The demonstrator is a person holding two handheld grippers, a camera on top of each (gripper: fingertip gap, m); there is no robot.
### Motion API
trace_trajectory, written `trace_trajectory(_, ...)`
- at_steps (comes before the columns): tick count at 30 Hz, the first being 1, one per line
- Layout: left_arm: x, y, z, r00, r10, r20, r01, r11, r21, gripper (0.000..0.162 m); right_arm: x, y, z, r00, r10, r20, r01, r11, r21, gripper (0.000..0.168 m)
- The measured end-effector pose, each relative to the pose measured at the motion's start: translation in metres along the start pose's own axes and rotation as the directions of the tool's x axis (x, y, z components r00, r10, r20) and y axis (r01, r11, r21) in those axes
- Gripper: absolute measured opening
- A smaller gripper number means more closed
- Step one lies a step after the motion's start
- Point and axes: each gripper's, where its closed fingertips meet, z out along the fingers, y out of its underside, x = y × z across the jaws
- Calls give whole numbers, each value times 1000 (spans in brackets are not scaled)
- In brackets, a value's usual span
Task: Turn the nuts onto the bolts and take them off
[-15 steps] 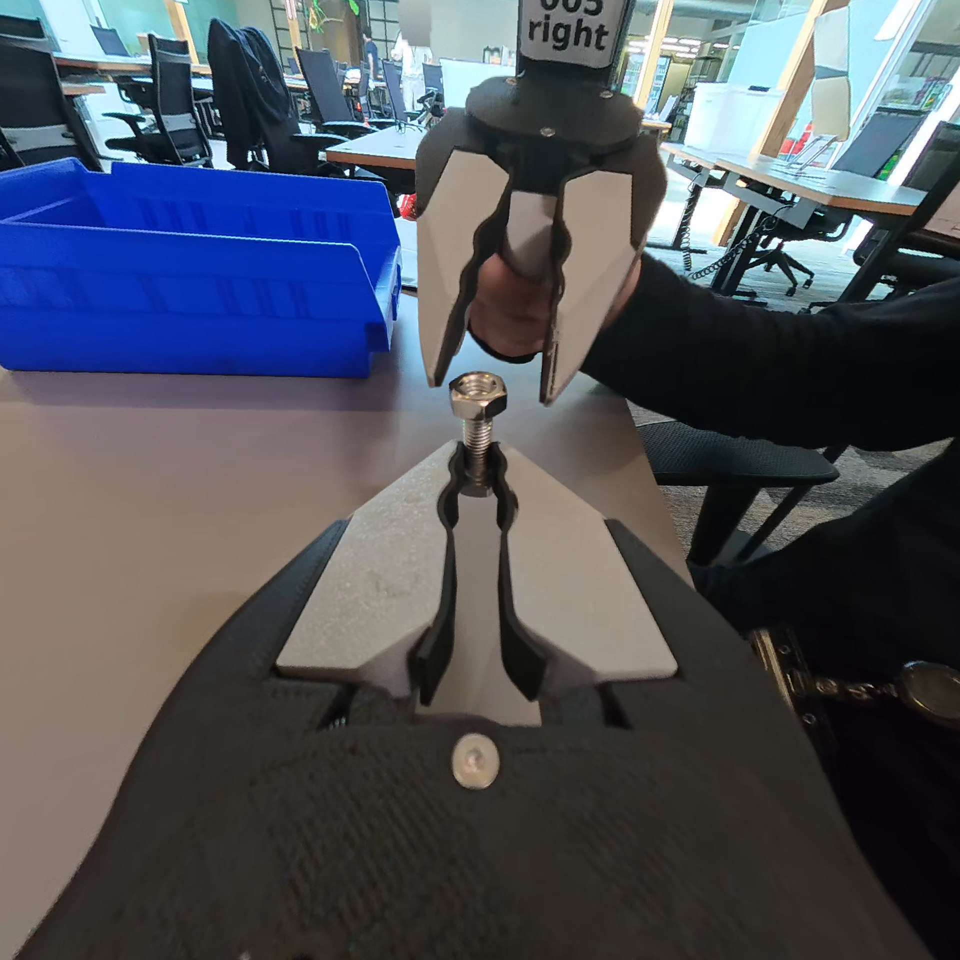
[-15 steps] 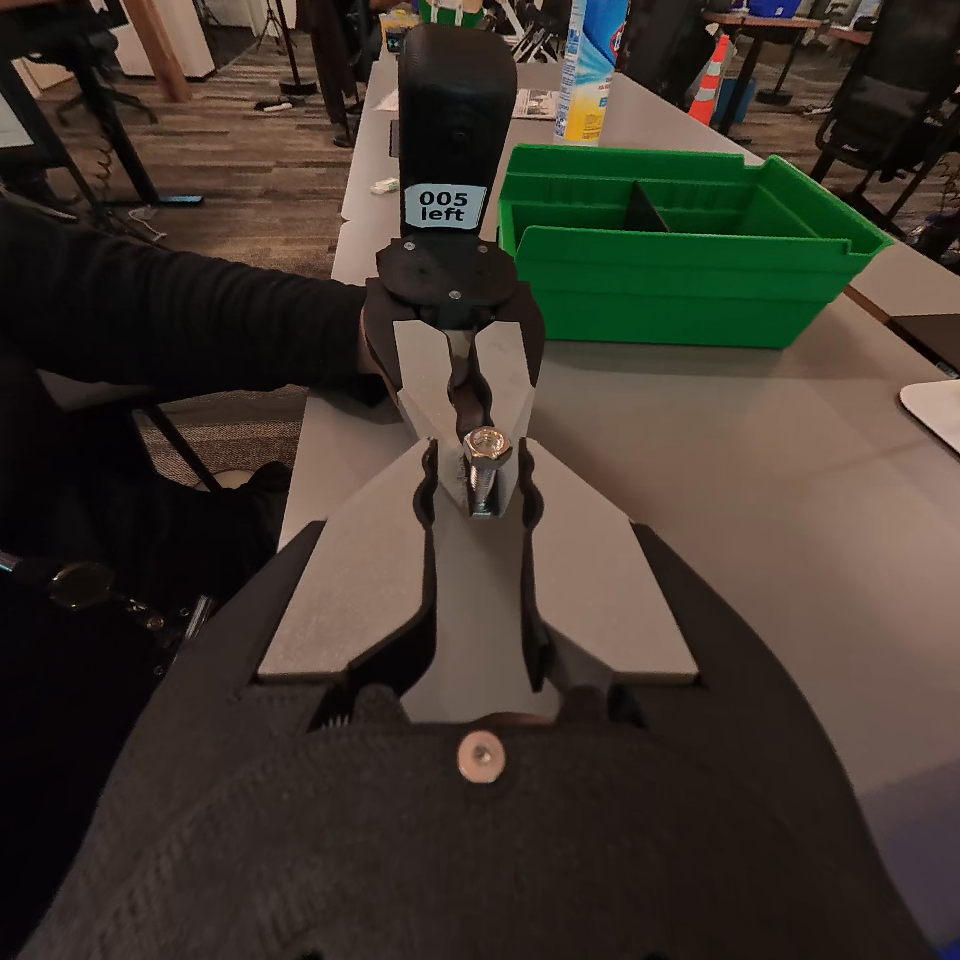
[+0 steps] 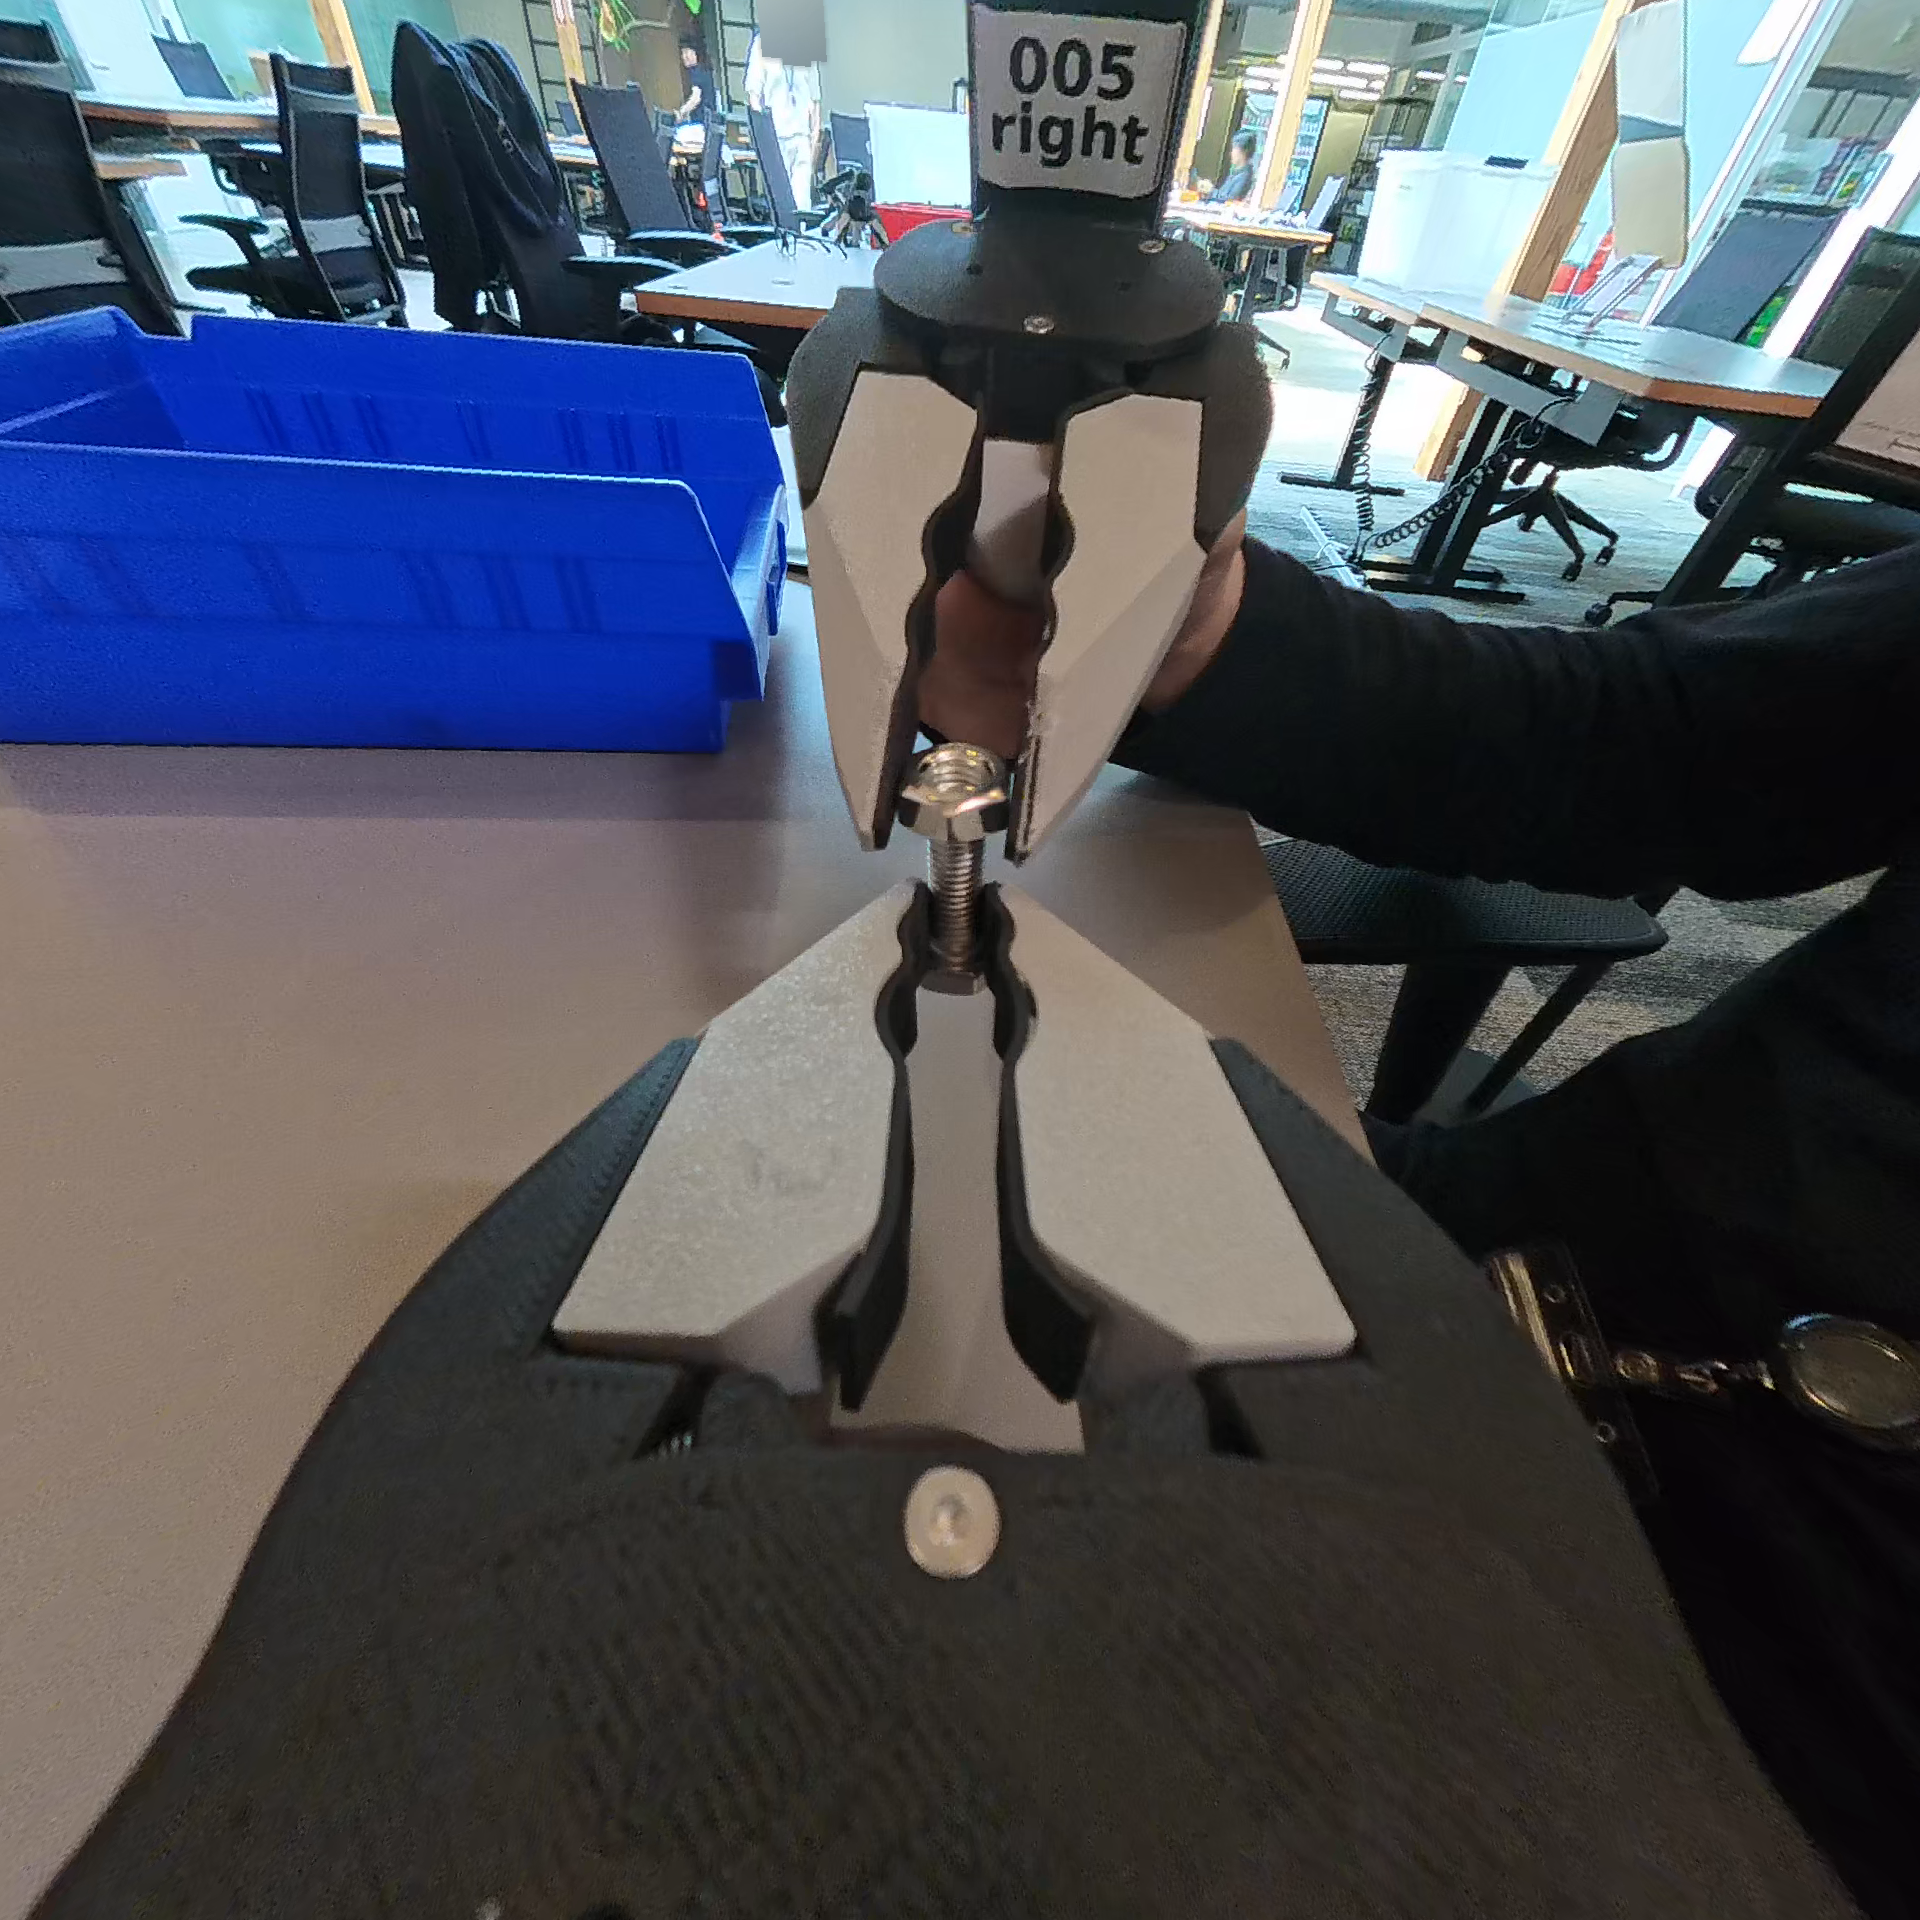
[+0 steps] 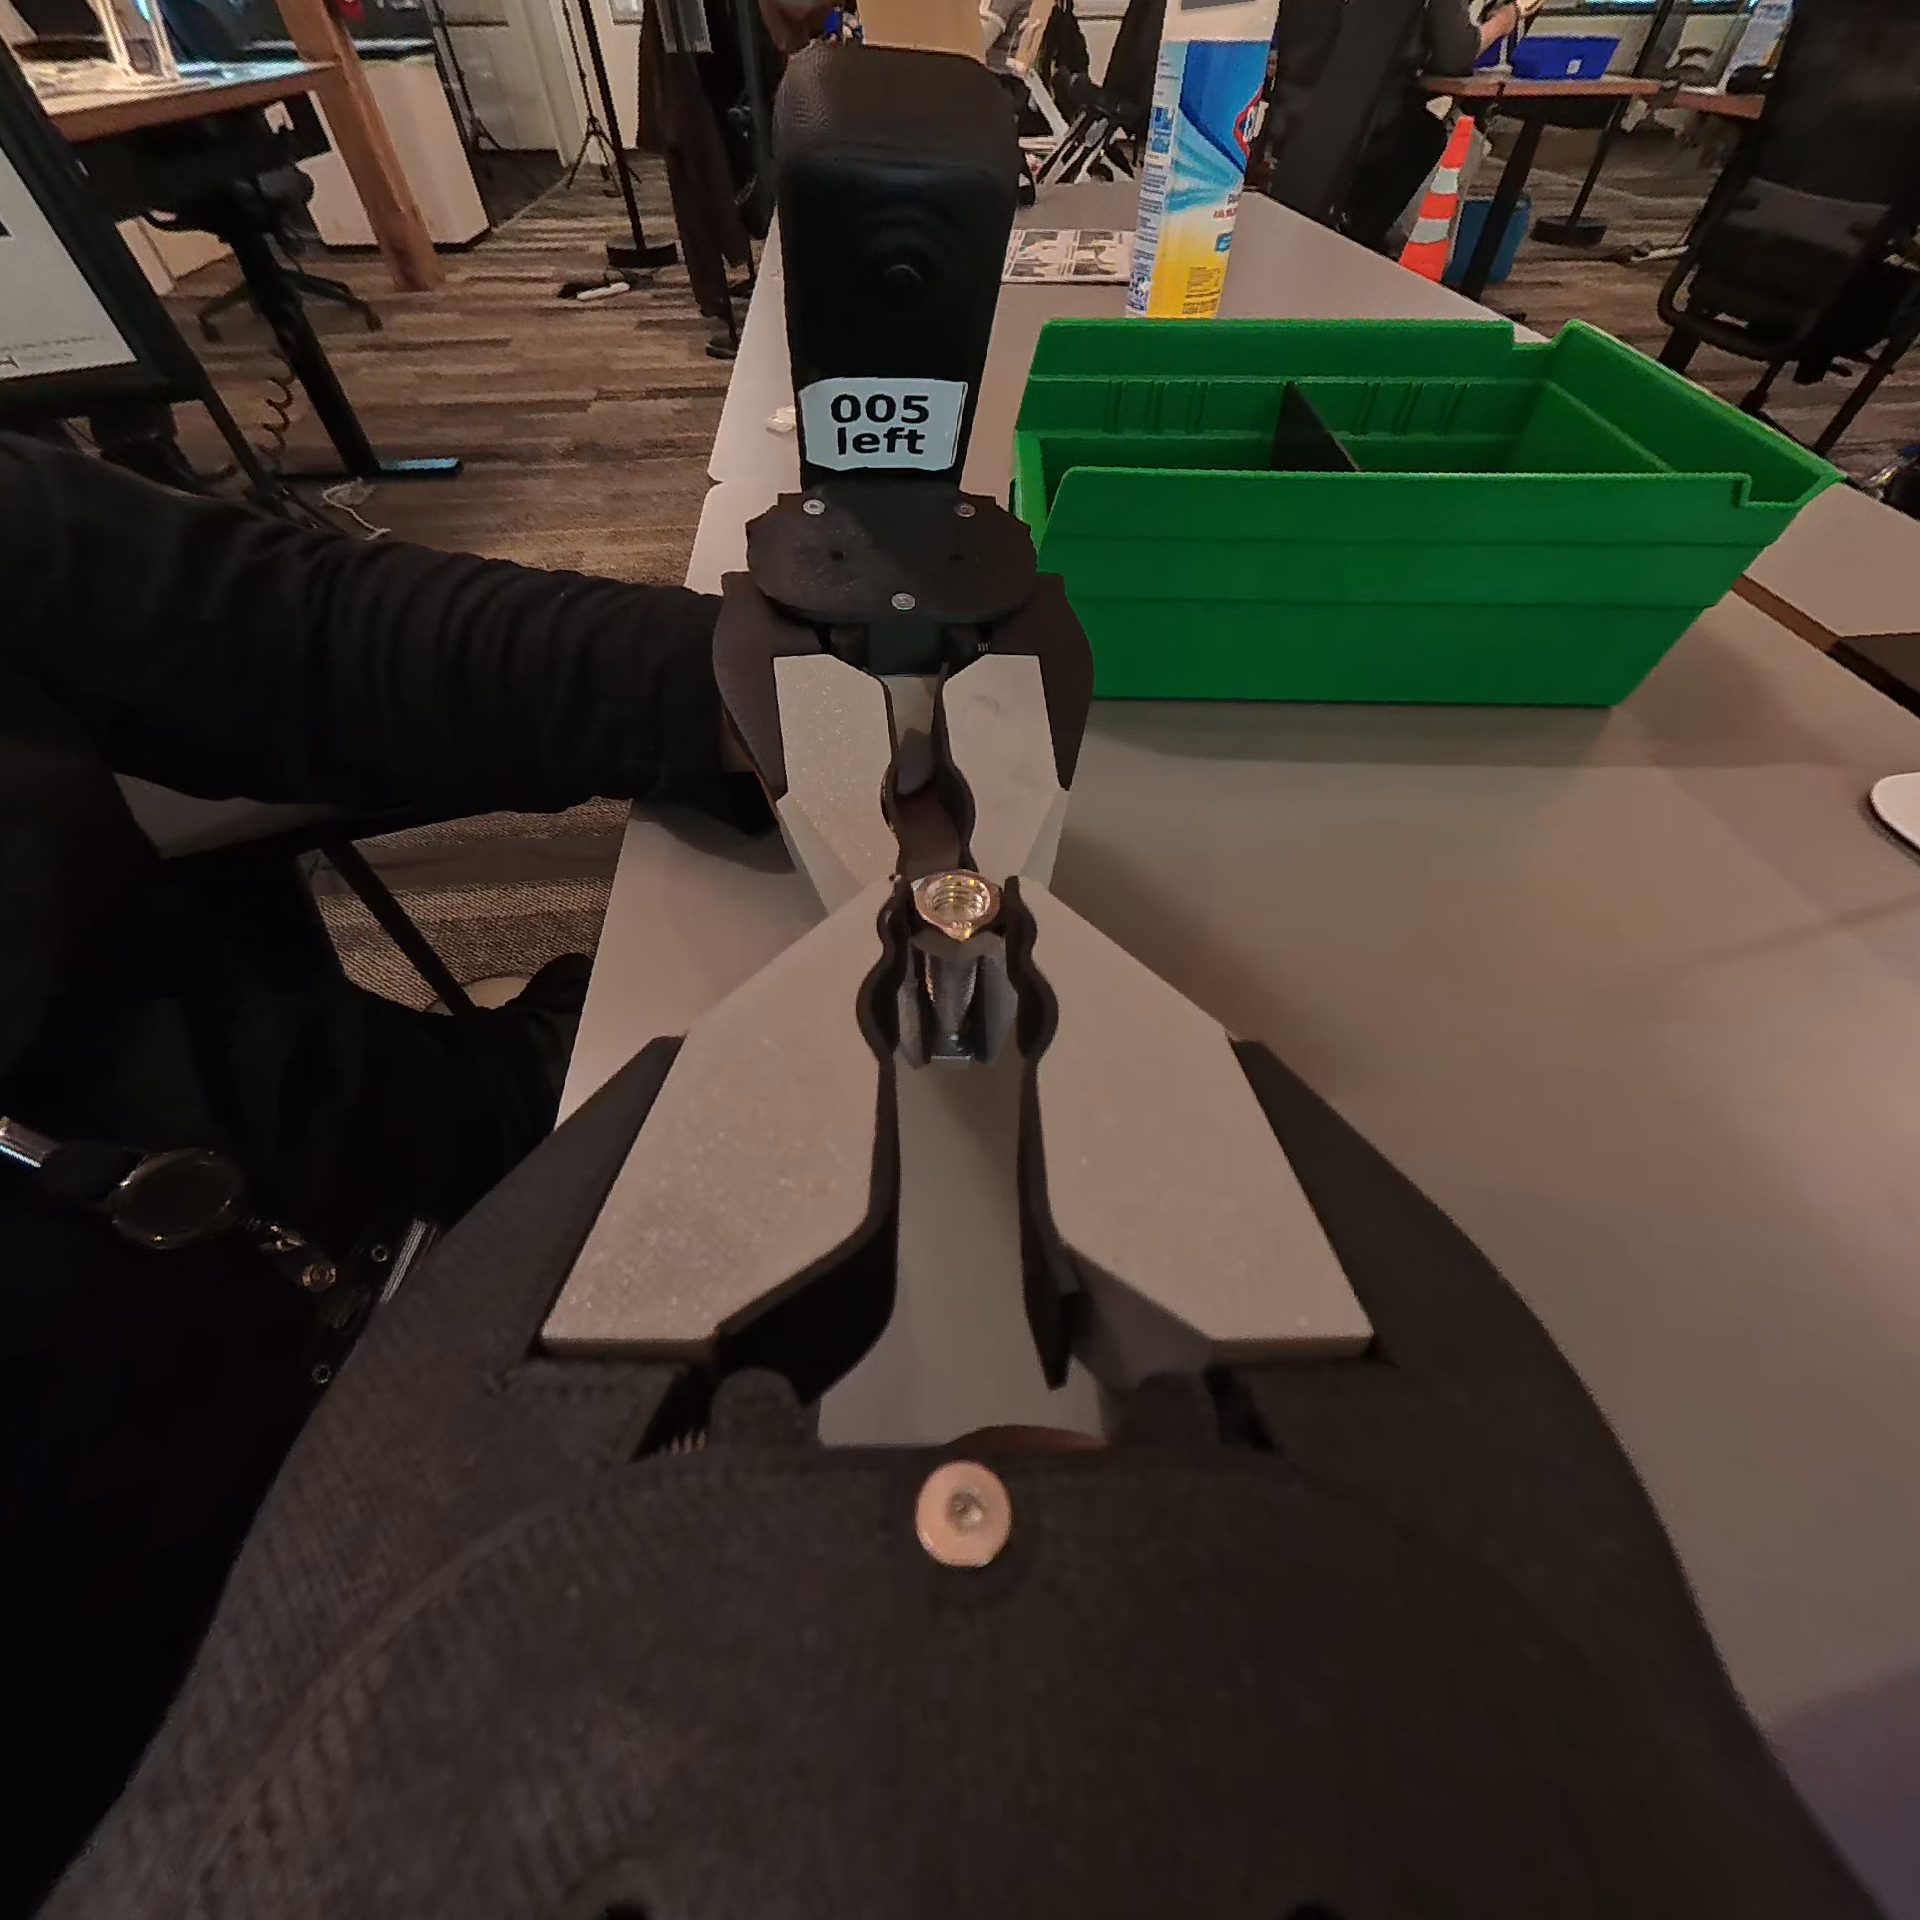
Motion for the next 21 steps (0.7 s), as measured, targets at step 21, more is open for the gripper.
trace_trajectory(21,-35,3,-4,975,-24,223,29,999,-21,6,37,4,9,901,88,-425,-113,993,-33,14)
